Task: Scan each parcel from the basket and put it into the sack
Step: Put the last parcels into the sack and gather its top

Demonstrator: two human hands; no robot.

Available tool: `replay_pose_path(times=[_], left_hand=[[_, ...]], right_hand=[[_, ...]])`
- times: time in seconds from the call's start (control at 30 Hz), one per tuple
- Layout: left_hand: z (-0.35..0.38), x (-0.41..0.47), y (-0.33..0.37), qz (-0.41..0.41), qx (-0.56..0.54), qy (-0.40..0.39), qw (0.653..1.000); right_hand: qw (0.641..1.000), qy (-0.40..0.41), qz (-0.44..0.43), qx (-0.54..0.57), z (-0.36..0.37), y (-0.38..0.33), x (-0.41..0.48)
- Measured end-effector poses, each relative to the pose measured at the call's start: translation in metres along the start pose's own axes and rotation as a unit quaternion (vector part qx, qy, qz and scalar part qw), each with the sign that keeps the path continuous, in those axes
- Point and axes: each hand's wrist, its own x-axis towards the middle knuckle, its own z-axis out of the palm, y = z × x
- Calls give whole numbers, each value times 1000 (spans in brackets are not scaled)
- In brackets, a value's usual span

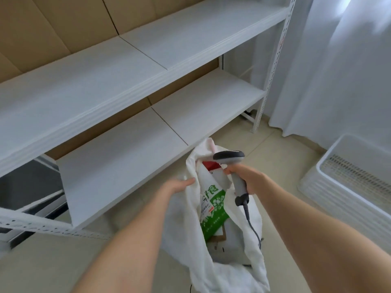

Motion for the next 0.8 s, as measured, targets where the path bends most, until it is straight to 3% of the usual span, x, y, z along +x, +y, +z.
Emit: replay_pose_path(times=[0.17, 0.3, 0.43, 0.67, 0.73, 0.8], left_hand=[[63, 61, 11, 14, -62, -46, 997], [38, 104, 14, -7, -165, 107, 980], [-20, 112, 22, 57, -245, 255, 934], [-113, 110, 23, 109, -354, 380, 848], [-144, 115, 15, 95, -357, 403, 838], [-154, 122, 2, 69, -330, 406, 850]], right_hand=[[994, 91, 57, -6, -6, 31, 51], [986, 139, 96, -1, -8, 51, 81], [986, 108, 120, 38, 5, 47, 92], [993, 69, 6, 98, 58, -44, 83], [993, 89, -12, 76, 59, -62, 77], [993, 100, -10, 56, 51, -70, 73]])
